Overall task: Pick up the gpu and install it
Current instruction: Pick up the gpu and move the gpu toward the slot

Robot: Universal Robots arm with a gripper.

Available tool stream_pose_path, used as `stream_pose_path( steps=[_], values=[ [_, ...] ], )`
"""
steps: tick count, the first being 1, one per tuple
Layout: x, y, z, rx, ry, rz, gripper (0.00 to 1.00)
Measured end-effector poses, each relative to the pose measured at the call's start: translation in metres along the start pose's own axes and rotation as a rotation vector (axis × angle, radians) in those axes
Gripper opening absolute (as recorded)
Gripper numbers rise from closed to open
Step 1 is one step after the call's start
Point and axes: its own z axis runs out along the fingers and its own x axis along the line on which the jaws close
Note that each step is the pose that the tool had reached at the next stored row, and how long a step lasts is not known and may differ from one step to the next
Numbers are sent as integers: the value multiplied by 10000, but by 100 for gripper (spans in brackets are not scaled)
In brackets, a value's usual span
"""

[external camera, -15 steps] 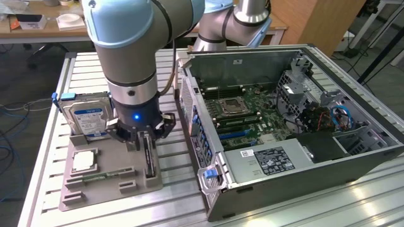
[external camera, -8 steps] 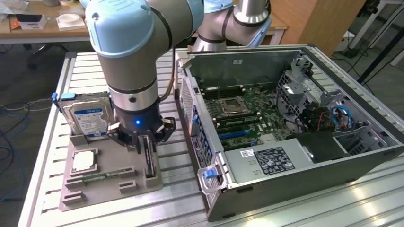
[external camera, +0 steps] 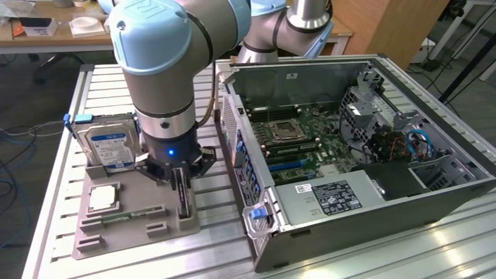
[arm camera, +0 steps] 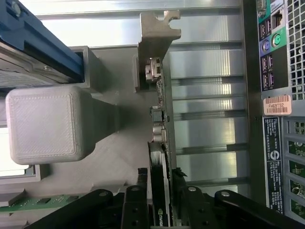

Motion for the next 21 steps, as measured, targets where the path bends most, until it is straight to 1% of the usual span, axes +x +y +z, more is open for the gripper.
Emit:
stream_pose_path(
  steps=[2,7,21],
  values=[
    [0,0,0,0,-1,0,27],
    [0,1,-8,-2,0,1,27],
    [-13,39,-636,-1,0,0,27]
  ],
)
